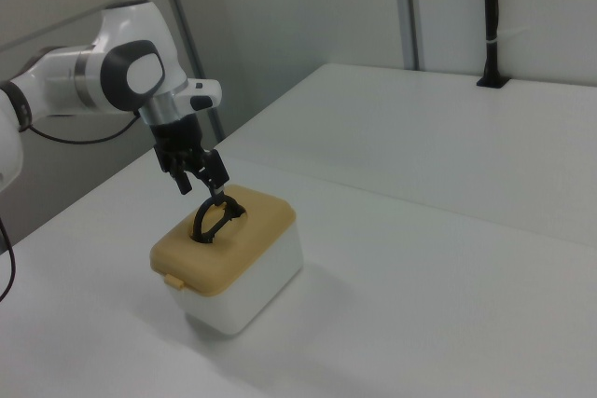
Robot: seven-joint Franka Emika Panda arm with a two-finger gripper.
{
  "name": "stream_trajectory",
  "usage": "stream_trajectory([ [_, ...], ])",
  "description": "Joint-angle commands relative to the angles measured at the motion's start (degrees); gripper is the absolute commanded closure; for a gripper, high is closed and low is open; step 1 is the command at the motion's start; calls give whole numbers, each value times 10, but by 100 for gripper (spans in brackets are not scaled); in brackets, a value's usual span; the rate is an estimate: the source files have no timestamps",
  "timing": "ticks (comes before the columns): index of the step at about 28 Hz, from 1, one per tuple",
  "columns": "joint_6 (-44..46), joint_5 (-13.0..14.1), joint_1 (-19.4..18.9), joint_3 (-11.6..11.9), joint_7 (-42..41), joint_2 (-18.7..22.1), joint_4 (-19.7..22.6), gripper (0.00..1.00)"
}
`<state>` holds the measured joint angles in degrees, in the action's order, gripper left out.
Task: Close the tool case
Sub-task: 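Open the gripper to release the handle and raise it away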
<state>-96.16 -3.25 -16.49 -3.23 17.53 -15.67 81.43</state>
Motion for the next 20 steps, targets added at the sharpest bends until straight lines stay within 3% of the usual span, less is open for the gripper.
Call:
stream_trajectory([
  [1, 49, -4, 13, 8, -25, 43, 1, 0],
  [10, 91, 2, 60, 8, -63, 84, 2, 0],
  [20, 99, 3, 128, 8, -101, 86, 2, 0],
])
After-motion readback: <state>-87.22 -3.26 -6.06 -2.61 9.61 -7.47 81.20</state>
